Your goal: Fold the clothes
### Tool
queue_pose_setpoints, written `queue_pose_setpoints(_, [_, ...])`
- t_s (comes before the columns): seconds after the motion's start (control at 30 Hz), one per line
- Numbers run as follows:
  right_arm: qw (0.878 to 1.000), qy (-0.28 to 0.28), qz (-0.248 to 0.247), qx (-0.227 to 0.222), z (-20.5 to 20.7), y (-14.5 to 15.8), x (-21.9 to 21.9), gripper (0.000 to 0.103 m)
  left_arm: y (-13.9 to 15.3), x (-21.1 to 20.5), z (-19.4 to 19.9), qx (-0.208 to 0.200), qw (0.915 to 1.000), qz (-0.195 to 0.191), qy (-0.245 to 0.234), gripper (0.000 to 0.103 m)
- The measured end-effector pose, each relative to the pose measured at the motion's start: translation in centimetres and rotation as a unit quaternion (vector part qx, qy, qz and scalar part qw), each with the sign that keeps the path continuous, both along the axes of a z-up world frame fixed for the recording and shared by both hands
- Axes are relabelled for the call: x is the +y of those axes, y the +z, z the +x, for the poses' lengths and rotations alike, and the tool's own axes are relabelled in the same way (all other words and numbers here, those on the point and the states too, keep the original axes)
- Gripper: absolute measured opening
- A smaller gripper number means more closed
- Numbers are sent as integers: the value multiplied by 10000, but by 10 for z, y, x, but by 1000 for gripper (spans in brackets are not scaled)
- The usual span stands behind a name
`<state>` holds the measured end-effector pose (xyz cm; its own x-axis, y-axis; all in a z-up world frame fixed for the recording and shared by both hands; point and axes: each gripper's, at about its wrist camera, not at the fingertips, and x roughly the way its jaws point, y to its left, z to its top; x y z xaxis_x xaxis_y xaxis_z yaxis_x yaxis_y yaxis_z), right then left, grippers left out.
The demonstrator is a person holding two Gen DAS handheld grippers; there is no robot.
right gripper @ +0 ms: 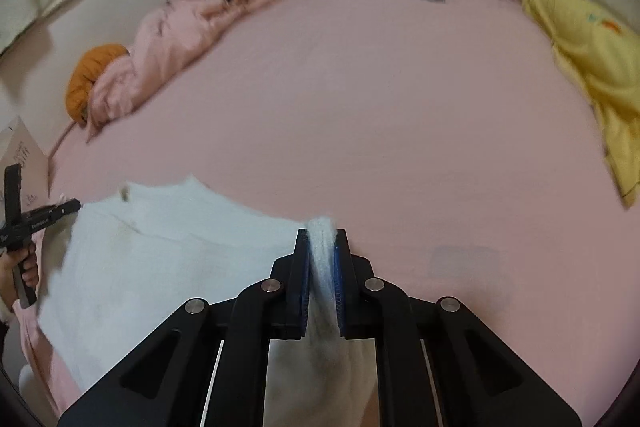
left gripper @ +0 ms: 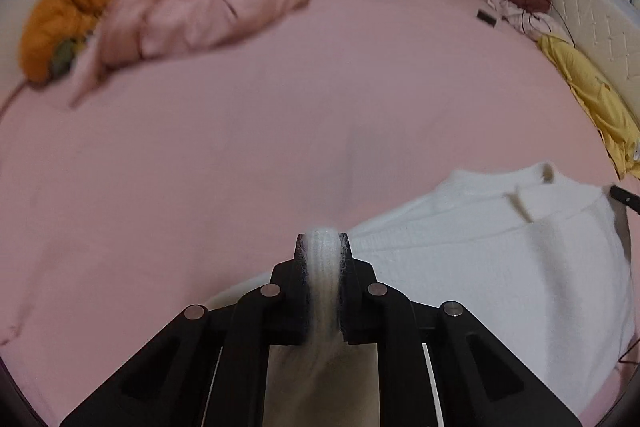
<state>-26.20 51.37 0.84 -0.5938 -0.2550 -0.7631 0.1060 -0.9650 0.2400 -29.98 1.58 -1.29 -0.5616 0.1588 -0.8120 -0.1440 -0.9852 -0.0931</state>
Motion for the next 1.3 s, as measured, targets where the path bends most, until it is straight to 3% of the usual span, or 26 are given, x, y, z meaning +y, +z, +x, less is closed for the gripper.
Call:
queue_pose_setpoints(0.13, [9980,101,-379,487,41,51,9,10,60,-2,53,570,9970,437,-305,12])
queue_pose_setpoints(0.3, [9909,471,-664,1074,123,126,5,10,128,-14,139,1116,9871,859,-763,12])
queue_pose_setpoints(0.4, [9849,683,-903,1308,188,161,10,10,155,-31,198,1241,9824,1018,-951,12])
queue_pose_setpoints(0.53, [9791,921,-1122,1428,272,192,20,10,166,-56,286,1018,9807,1394,-921,12])
queue_pose_setpoints(0.63, [9868,950,-809,1028,333,184,20,10,155,-67,347,604,9851,1435,-733,12])
queue_pose_setpoints(0.73, [9938,695,-851,154,386,146,14,10,122,-70,392,-39,9882,1437,-521,12])
queue_pose_setpoints(0.8, [9919,424,-1078,-522,406,115,10,10,93,-70,415,-482,9882,1410,-354,9])
queue_pose_setpoints(0.9, [9778,-33,-1233,-1696,430,59,1,10,50,-69,440,-1078,9848,1363,-73,6])
queue_pose_setpoints(0.97, [9716,-242,-1037,-2115,439,36,-9,11,34,-71,449,-1263,9827,1345,138,6])
queue_pose_setpoints(1.03, [9725,-241,-282,-2301,439,29,-22,8,36,-72,455,-1276,9826,1318,286,6])
queue_pose_setpoints(1.07, [9742,-290,4,-2237,438,35,-24,12,41,-73,458,-1207,9840,1266,341,6])
queue_pose_setpoints(1.13, [9744,-463,717,-2079,436,53,-29,15,55,-74,459,-982,9889,1040,413,16])
queue_pose_setpoints(1.17, [9806,-470,765,-1743,429,67,-34,16,65,-72,457,-798,9925,827,418,37])
queue_pose_setpoints(1.2, [9856,-476,811,-1405,421,80,-40,18,74,-67,448,-577,9951,705,374,66])
queue_pose_setpoints(1.27, [9921,-486,900,-725,406,107,-51,40,91,-55,428,-112,9983,521,255,86])
queue_pose_setpoints(1.3, [9936,-491,943,-383,399,121,-56,51,94,-42,412,23,9989,442,174,88])
